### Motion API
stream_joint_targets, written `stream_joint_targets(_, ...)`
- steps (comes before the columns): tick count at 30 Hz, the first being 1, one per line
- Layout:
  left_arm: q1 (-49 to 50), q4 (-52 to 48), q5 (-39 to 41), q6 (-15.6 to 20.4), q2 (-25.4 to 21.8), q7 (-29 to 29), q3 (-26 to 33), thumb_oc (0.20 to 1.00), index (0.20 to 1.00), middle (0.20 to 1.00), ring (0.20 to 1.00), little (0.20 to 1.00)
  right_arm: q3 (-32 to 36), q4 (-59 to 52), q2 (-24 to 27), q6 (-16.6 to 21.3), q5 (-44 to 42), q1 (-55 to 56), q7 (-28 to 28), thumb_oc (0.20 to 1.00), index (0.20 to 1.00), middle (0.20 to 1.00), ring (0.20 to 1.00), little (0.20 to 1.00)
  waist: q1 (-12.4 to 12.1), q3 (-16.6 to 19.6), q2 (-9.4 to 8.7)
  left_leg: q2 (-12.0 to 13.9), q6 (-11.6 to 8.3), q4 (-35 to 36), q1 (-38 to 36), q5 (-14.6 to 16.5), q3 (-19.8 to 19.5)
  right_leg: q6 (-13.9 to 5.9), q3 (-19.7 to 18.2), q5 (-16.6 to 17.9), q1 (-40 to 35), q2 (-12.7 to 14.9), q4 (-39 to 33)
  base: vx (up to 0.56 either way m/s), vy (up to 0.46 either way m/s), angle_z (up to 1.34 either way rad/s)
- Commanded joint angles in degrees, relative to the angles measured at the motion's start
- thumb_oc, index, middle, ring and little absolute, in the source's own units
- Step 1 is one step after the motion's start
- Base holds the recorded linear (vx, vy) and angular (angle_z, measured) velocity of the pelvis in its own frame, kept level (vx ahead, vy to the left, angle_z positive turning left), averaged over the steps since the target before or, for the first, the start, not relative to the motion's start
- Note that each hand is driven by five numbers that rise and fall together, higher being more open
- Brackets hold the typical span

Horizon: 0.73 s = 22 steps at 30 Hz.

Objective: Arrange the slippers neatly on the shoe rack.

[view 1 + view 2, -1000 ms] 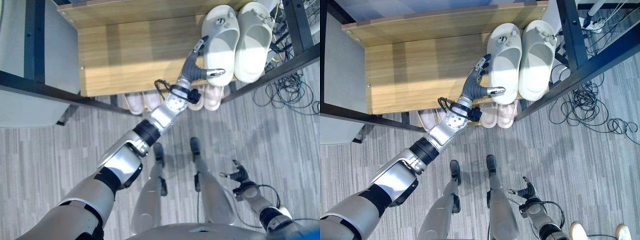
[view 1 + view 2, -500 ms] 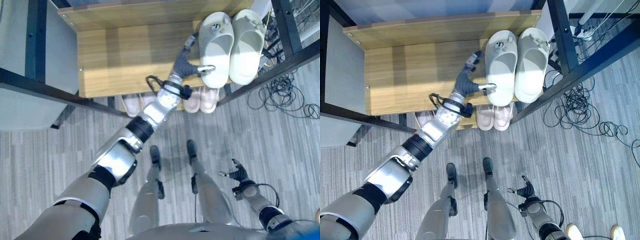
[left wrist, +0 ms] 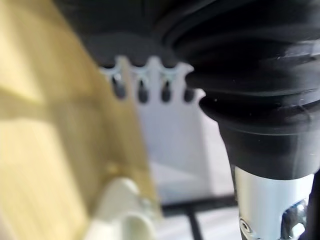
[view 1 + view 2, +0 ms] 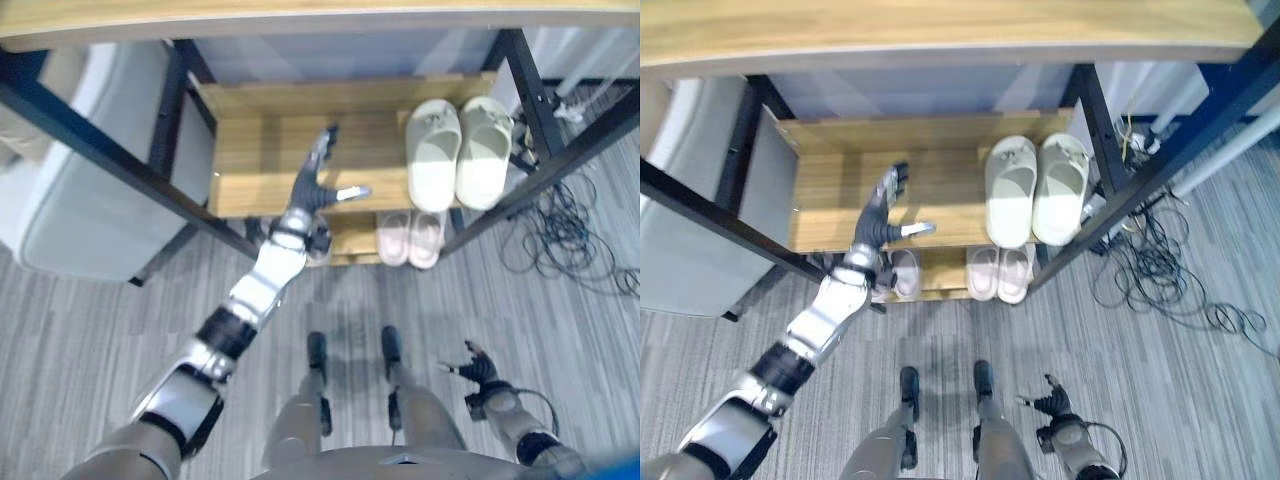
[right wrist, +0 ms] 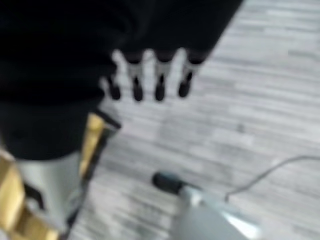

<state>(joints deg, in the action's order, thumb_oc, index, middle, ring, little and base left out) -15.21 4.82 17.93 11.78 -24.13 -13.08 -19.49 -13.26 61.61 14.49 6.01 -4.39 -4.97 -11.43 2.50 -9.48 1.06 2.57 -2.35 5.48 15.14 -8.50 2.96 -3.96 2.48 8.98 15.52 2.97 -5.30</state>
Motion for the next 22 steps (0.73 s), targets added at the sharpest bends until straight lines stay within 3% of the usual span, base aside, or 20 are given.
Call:
stream_joint_targets(1, 2.0, -2.0, 9.2, 2.5, -6.3, 8.2, 3.0, 1.000, 1.000, 1.000, 1.000, 1.000, 0.9, 2.3, -0.1, -1.0, -1.3, 2.3, 1.2, 1.000, 1.000, 1.000, 1.000, 1.000, -2.5, 0.8, -0.44, 0.0, -2.04, -0.5, -2.0, 4.4, -5.8, -4.70, 3.3, -8.4, -6.0, 3.4, 1.8, 0.07, -0.019, 0.19)
stream_joint_targets(6, 16.1, -5.8, 14.9, 0.6, -11.4, 16.8, 5.9, 1.000, 1.000, 1.000, 1.000, 1.000, 2.1, 4.9, -0.9, -1.8, 0.8, 5.2, 2.7, 1.000, 1.000, 1.000, 1.000, 1.000, -4.0, 3.8, 0.10, 0.3, -1.75, -0.5, -6.0, 5.0, -6.3, -4.67, 4.8, -9.0, -10.4, 3.3, 1.3, 0.06, -0.019, 0.23)
stream_joint_targets(8, 22.3, -2.8, 15.5, -0.8, -8.5, 15.8, 8.8, 1.000, 1.000, 1.000, 1.000, 1.000, 3.0, 5.5, -1.1, -1.8, -0.2, 5.2, 3.0, 1.000, 1.000, 1.000, 1.000, 1.000, -5.3, 4.7, 0.02, 0.2, -1.56, -0.5, -7.7, 5.0, -7.2, -4.40, 5.6, -9.6, -12.6, 2.9, 1.4, 0.02, -0.043, 0.05)
stream_joint_targets(14, 29.8, 7.8, 12.5, -3.1, -7.6, 19.5, 8.3, 1.000, 1.000, 1.000, 1.000, 1.000, 4.1, 6.5, -1.0, -1.9, -0.3, 6.9, 4.1, 1.000, 1.000, 1.000, 1.000, 1.000, -6.1, 6.3, 0.14, 0.3, -1.55, -0.5, -10.1, 5.1, -8.0, -4.26, 7.3, -10.3, -15.9, 2.7, 1.3, -0.02, -0.016, 0.08)
stream_joint_targets(16, 29.5, 17.6, 10.2, -3.9, -4.6, 19.3, 8.5, 1.000, 1.000, 1.000, 1.000, 1.000, 4.8, 6.9, -0.9, -1.9, -0.9, 7.5, 4.4, 1.000, 1.000, 1.000, 1.000, 1.000, -6.2, 6.8, 0.10, 0.3, -1.82, -0.5, -10.5, 4.9, -8.5, -4.12, 8.1, -10.6, -16.7, 2.6, 1.2, -0.08, -0.002, 0.05)
stream_joint_targets(17, 27.3, 30.4, 4.4, -3.6, -0.8, 17.6, 9.7, 1.000, 1.000, 1.000, 1.000, 1.000, 5.9, 7.7, -0.9, -1.7, -2.1, 7.6, 4.8, 1.000, 1.000, 1.000, 1.000, 1.000, -6.3, 7.2, -0.19, 0.1, -1.99, -0.5, -10.5, 4.7, -9.1, -3.87, 8.7, -10.8, -17.3, 2.5, 0.9, -0.08, 0.004, 0.18)
stream_joint_targets(18, 27.1, 30.6, 4.4, -3.5, -0.7, 17.5, 9.6, 1.000, 1.000, 1.000, 1.000, 1.000, 5.9, 7.7, -0.8, -1.7, -2.1, 7.6, 4.8, 1.000, 1.000, 1.000, 1.000, 1.000, -6.3, 7.2, -0.14, 0.1, -1.99, -0.5, -10.5, 4.7, -9.1, -3.87, 8.7, -10.8, -17.3, 2.4, 0.8, -0.06, 0.006, 0.24)
stream_joint_targets(20, 23.3, 47.0, 1.8, -4.4, 4.1, 15.6, 13.0, 1.000, 1.000, 1.000, 1.000, 1.000, 7.0, 8.6, -0.5, -1.6, -3.5, 7.8, 5.3, 1.000, 1.000, 1.000, 1.000, 1.000, -6.3, 7.7, -0.59, -0.1, -2.08, -0.5, -10.7, 4.6, -9.5, -3.60, 9.2, -10.8, -17.7, 2.3, 0.7, -0.03, -0.005, 0.16)
stream_joint_targets(21, 19.7, 62.6, -6.0, -6.1, 6.5, 12.7, 15.4, 1.000, 1.000, 1.000, 1.000, 1.000, 7.5, 10.8, -0.6, -1.7, -4.0, 7.8, 5.5, 1.000, 1.000, 1.000, 1.000, 1.000, -6.2, 8.4, -1.05, -0.1, -2.16, -0.5, -11.2, 4.7, -9.6, -3.44, 9.5, -10.9, -18.4, 2.3, 0.5, -0.03, -0.009, 0.21)
stream_joint_targets(22, 18.8, 68.8, -10.8, -7.5, 6.8, 11.1, 15.7, 1.000, 1.000, 1.000, 1.000, 1.000, 7.3, 12.0, -0.7, -2.2, -3.5, 7.4, 5.5, 1.000, 1.000, 1.000, 1.000, 1.000, -6.1, 8.8, -1.16, -0.1, -2.17, -0.5, -11.5, 4.8, -9.6, -3.37, 9.5, -11.0, -18.7, 2.4, 0.5, -0.02, -0.011, 0.30)
